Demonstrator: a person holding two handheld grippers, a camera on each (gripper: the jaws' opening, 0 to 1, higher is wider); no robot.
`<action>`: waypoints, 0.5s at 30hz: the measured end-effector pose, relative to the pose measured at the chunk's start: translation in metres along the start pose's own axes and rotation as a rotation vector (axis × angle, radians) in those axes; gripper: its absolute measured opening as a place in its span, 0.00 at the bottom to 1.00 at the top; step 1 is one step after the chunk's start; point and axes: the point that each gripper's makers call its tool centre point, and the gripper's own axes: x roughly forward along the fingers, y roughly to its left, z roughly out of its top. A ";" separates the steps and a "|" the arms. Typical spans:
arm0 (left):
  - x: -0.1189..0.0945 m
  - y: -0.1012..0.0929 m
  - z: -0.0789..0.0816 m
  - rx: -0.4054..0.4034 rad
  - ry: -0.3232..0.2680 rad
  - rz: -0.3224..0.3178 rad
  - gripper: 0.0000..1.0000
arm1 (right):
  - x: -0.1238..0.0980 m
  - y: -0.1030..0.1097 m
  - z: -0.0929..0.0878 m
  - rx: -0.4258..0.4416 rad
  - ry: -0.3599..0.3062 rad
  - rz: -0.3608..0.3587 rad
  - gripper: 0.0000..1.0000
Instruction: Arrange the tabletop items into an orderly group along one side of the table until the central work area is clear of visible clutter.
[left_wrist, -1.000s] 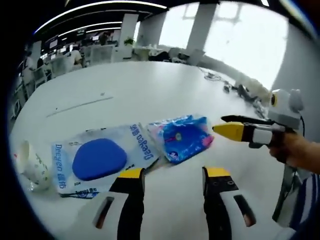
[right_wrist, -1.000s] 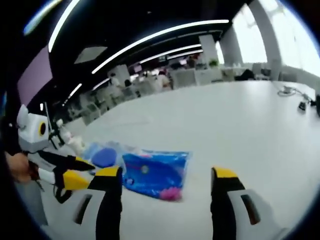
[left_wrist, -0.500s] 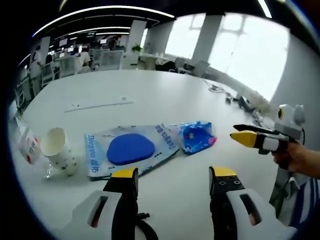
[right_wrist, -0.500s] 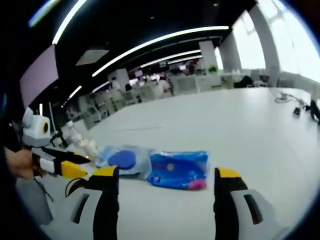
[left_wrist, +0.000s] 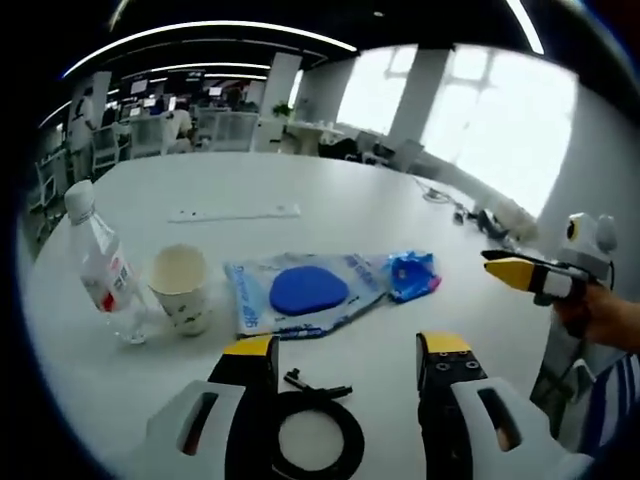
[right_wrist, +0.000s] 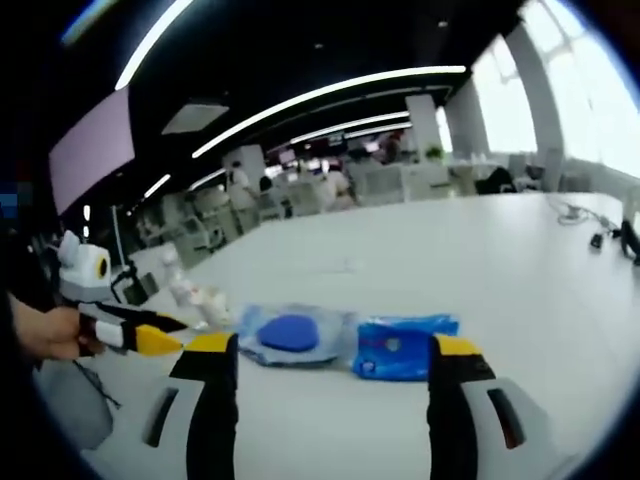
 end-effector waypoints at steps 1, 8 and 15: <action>-0.002 0.002 -0.002 -0.006 -0.001 -0.001 0.54 | 0.000 0.004 -0.002 0.005 -0.003 -0.002 0.75; -0.015 0.017 -0.011 0.001 0.011 -0.006 0.53 | 0.002 0.030 -0.011 0.018 0.004 0.007 0.74; -0.028 0.045 -0.029 -0.012 0.042 0.020 0.52 | 0.019 0.070 -0.025 -0.002 0.057 0.075 0.72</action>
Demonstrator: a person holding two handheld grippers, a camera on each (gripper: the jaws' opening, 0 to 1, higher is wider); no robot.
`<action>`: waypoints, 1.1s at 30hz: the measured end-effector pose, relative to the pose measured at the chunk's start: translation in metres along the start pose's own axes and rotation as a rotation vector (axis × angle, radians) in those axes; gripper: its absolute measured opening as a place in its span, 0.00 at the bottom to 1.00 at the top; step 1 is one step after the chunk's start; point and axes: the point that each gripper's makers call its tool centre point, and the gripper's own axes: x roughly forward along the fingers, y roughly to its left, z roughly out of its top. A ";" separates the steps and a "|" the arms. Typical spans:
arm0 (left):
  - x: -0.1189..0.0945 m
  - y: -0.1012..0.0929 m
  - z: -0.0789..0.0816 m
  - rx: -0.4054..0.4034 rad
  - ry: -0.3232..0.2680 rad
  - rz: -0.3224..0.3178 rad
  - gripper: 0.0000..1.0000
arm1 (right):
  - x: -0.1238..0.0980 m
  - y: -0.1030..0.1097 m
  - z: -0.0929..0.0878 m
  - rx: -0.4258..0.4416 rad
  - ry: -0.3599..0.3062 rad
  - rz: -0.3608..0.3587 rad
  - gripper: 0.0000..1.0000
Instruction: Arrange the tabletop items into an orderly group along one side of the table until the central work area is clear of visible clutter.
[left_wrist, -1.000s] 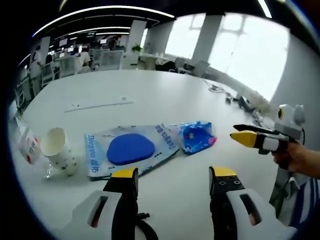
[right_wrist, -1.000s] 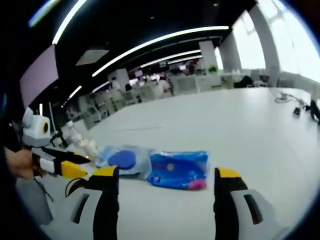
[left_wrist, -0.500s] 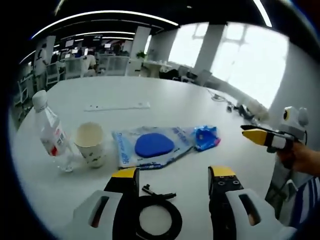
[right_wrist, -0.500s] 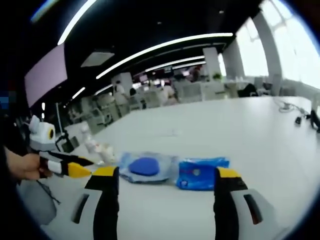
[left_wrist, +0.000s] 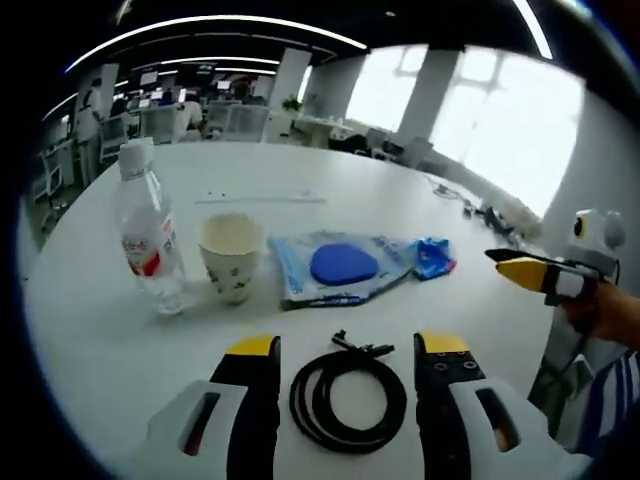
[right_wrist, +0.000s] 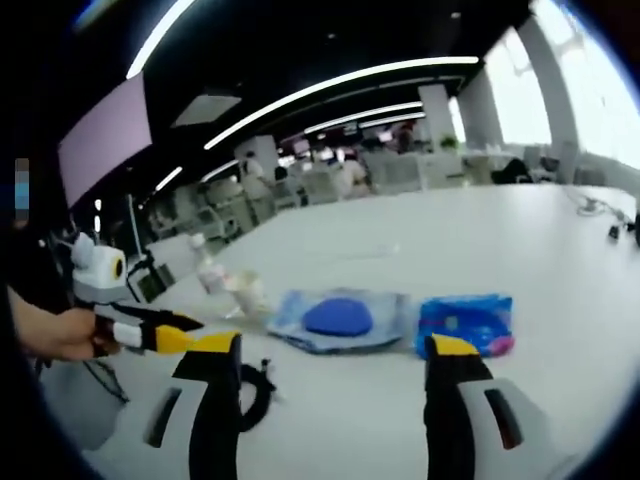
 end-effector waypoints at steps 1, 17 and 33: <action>-0.001 0.005 -0.005 -0.003 0.015 0.005 0.52 | 0.004 0.007 -0.002 -0.002 0.002 0.008 0.72; 0.004 0.032 -0.039 -0.041 0.100 0.042 0.51 | 0.051 0.058 -0.058 -0.014 0.168 0.110 0.66; 0.016 0.030 -0.064 -0.089 0.152 0.059 0.48 | 0.061 0.072 -0.106 -0.023 0.306 0.123 0.52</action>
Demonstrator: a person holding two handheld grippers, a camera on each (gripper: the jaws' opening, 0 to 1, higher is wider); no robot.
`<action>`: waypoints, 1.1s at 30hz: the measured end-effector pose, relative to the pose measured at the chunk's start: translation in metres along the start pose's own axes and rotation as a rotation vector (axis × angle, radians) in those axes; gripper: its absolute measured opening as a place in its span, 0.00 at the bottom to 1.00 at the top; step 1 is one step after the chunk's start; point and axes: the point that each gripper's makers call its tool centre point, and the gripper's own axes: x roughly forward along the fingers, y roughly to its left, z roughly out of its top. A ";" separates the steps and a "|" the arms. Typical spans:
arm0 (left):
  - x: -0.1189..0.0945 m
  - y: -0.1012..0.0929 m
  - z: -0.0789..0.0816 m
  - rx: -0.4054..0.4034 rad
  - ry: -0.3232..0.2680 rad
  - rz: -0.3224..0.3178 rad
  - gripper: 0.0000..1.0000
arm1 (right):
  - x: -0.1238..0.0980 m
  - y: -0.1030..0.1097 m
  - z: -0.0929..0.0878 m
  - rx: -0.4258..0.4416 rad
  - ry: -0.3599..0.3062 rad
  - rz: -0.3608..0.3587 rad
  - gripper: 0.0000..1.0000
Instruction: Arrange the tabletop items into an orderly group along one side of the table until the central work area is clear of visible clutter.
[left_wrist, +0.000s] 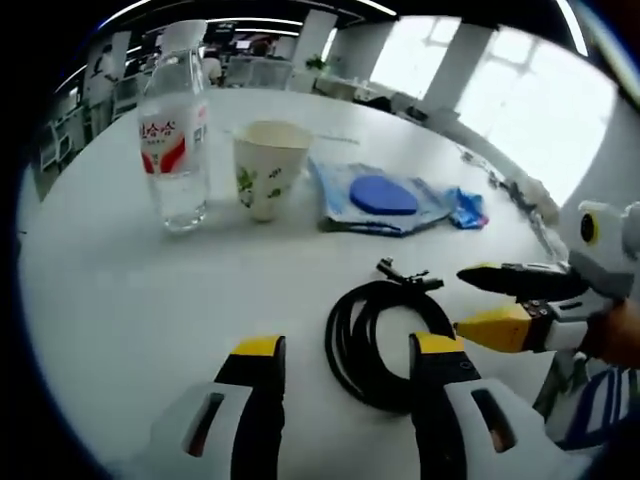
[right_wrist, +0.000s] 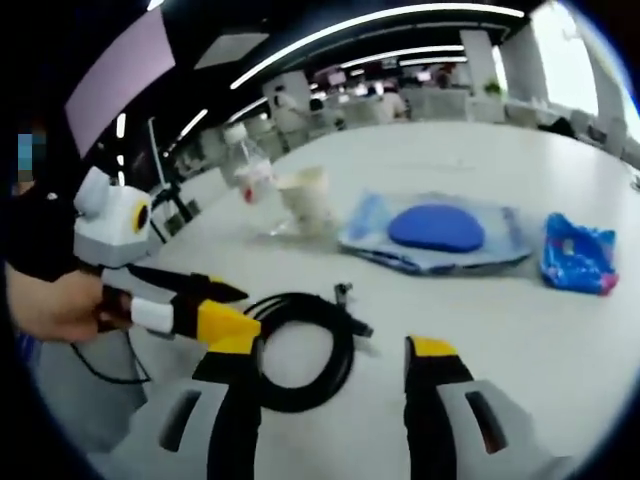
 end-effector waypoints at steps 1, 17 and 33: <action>0.001 -0.001 -0.003 -0.005 0.006 0.001 0.47 | 0.002 0.000 -0.002 0.007 0.004 -0.001 0.50; 0.000 -0.002 -0.004 0.024 -0.050 0.033 0.21 | 0.017 0.005 -0.017 -0.085 0.070 -0.064 0.27; 0.000 -0.008 -0.002 -0.115 -0.005 0.006 0.04 | 0.007 -0.008 0.000 -0.037 0.083 -0.116 0.02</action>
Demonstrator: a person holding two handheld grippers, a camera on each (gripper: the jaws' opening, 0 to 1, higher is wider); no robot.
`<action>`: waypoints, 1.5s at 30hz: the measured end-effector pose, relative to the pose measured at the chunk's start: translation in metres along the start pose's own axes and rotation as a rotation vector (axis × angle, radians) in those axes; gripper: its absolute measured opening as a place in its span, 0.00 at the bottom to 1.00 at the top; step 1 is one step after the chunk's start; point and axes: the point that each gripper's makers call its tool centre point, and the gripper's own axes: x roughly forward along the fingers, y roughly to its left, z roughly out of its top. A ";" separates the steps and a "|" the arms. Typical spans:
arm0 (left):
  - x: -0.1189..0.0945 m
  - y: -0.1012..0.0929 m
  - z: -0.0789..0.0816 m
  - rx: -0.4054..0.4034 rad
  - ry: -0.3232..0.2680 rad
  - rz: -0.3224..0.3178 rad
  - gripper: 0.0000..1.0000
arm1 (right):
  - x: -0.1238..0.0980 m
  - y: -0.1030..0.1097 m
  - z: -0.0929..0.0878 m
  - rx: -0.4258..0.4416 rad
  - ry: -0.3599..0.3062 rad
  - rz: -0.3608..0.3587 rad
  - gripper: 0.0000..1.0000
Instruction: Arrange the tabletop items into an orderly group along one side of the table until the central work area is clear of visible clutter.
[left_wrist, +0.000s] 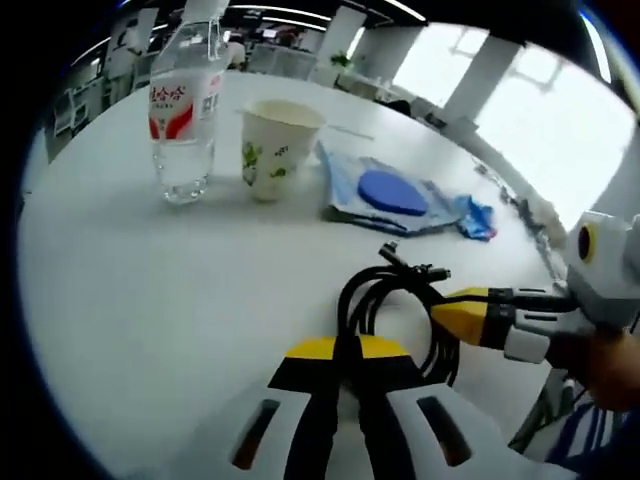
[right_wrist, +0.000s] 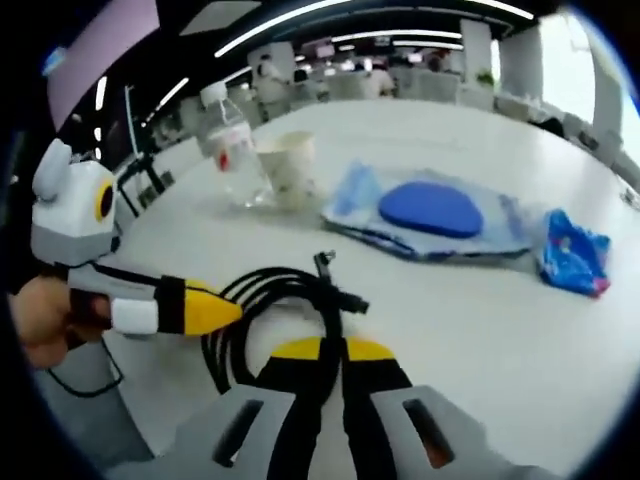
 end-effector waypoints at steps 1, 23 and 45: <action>0.000 -0.003 0.000 0.008 -0.001 -0.004 0.04 | -0.002 -0.001 0.002 -0.002 -0.006 0.003 0.02; 0.018 -0.083 0.017 0.056 -0.011 -0.116 0.04 | -0.059 -0.063 0.009 0.115 -0.082 -0.061 0.02; 0.055 -0.135 0.021 0.149 0.052 -0.173 0.05 | -0.077 -0.121 -0.002 0.159 -0.080 -0.111 0.02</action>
